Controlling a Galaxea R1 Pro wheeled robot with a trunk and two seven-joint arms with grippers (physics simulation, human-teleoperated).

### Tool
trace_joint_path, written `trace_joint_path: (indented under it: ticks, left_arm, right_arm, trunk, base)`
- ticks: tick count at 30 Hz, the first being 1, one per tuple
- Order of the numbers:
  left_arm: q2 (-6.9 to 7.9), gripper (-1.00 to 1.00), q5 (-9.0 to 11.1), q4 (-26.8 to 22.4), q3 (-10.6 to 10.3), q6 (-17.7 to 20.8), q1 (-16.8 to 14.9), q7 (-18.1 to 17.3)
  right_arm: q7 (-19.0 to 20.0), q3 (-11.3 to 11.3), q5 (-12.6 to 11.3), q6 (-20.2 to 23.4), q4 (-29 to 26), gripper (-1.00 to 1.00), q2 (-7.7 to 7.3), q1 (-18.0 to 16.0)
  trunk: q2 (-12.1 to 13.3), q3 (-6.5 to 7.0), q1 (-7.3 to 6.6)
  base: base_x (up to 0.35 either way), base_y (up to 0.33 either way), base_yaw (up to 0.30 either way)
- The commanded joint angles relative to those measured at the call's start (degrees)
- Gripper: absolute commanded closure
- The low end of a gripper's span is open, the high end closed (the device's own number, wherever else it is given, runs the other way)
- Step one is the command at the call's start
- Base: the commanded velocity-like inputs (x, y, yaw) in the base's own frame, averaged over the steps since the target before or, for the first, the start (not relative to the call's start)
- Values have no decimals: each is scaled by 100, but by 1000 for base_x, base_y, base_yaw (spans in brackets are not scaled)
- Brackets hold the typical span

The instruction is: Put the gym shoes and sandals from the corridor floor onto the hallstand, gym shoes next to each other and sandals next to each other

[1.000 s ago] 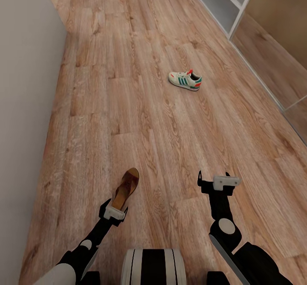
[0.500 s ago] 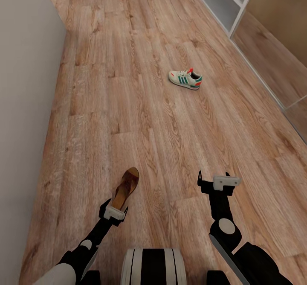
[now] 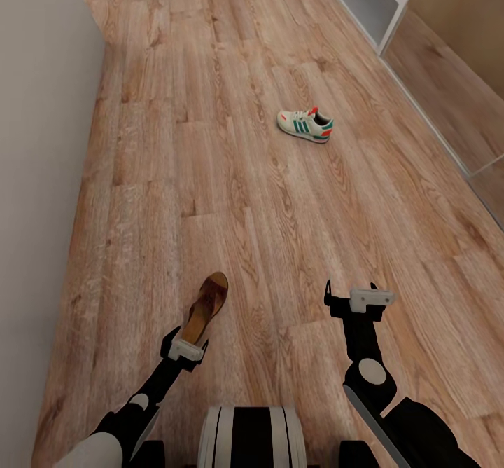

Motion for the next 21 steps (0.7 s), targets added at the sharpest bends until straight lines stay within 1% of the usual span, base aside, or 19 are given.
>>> trace_joint_path:
  ticks: [1,21]
  left_arm:
    - [-4,-100,-14,-1,49,-13,-2,-47]
    - [28,-100,-10,-1,49,-13,-2,-47]
  right_arm:
    - [-43,17,-19,40,-9,-100,-6,-6]
    - [-49,18,-19,30,-9,-100,-4,-6]
  trunk:
    - [-1,-8,-1]
    - [-1,-38,-1]
  base:
    - [0,0,0]
    - [0,0,0]
